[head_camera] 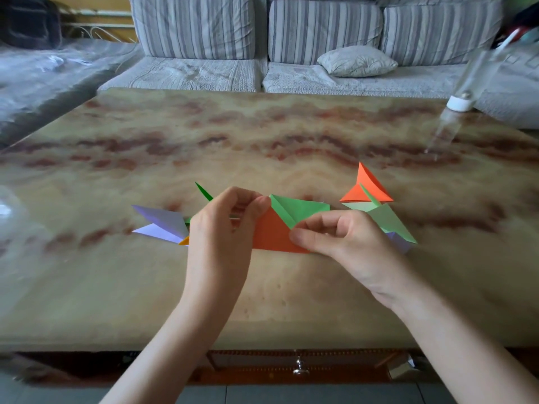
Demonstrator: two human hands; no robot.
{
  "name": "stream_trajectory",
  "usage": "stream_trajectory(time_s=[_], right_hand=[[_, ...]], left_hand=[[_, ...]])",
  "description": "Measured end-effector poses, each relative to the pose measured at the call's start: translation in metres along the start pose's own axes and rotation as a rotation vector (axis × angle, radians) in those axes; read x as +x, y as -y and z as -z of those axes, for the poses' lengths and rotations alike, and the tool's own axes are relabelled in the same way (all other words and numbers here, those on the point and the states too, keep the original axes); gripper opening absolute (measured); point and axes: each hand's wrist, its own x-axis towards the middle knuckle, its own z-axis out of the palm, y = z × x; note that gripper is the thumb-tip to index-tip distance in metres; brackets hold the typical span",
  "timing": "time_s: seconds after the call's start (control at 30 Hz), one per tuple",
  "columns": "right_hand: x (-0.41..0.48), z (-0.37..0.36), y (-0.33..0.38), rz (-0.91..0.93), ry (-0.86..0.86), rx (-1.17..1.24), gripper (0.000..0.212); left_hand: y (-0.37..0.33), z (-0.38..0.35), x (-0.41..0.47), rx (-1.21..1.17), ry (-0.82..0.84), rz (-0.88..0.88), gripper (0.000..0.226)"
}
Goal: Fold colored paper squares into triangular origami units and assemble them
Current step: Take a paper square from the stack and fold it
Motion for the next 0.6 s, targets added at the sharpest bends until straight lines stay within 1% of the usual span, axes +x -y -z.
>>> stream_trajectory(time_s=[0.17, 0.23, 0.33, 0.47, 0.6], right_hand=[[0.001, 0.000, 0.001, -0.011, 0.059, -0.022, 0.005], [0.000, 0.000, 0.000, -0.010, 0.048, -0.055, 0.003], [-0.002, 0.001, -0.003, 0.020, 0.007, -0.201, 0.005], [-0.002, 0.002, -0.003, 0.118, -0.009, -0.173, 0.006], [0.001, -0.001, -0.008, 0.235, -0.065, -0.301, 0.010]], left_hand=[[0.003, 0.006, 0.003, 0.029, -0.025, -0.007, 0.024], [0.005, 0.011, 0.007, 0.047, -0.069, -0.020, 0.019], [0.013, 0.027, 0.021, 0.112, -0.139, -0.010, 0.011], [0.029, 0.041, 0.029, 0.264, -0.021, 0.056, 0.008], [0.036, 0.048, 0.030, 0.369, -0.002, 0.132, 0.005]])
